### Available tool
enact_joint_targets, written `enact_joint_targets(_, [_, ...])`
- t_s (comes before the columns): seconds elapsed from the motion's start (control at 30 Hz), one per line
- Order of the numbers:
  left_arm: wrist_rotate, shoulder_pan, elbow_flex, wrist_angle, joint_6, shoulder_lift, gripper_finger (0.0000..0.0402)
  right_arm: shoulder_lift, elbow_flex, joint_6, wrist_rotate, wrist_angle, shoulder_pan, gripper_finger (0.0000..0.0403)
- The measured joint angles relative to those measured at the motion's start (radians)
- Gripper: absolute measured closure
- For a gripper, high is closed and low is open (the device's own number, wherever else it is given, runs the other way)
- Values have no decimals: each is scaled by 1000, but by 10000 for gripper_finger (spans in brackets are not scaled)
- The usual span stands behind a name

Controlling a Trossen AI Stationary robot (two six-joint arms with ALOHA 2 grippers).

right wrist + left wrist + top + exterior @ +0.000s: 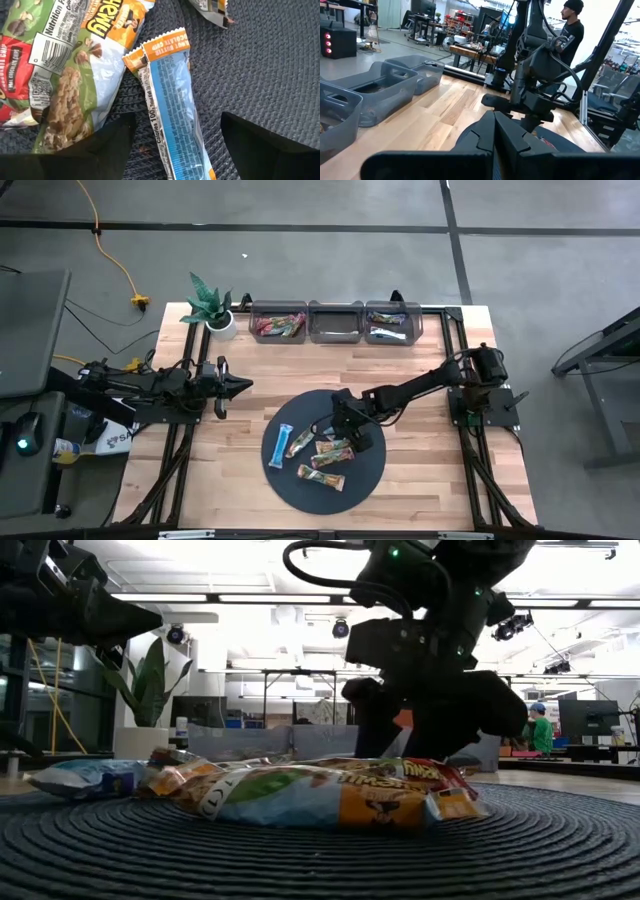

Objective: Pick and place Granola Bars by type
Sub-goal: Put the yellow granola bar into the middle black bin

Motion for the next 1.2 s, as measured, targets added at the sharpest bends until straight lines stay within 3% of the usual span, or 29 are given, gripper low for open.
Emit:
enact_joint_targets(0.17, [0, 0, 0, 0, 0, 0, 400, 3, -1, 62, -54, 10, -16, 133])
enact_joint_targets(0.43, [0, 0, 0, 0, 0, 0, 400, 3, -1, 155, -78, 10, -37, 187])
enact_joint_targets(0.83, [1, 0, 0, 0, 0, 0, 400, 3, -1, 234, -71, 10, -39, 279])
enact_joint_targets(1.2, [2, 0, 0, 0, 0, 0, 400, -62, -3, 312, -29, -43, -43, 333])
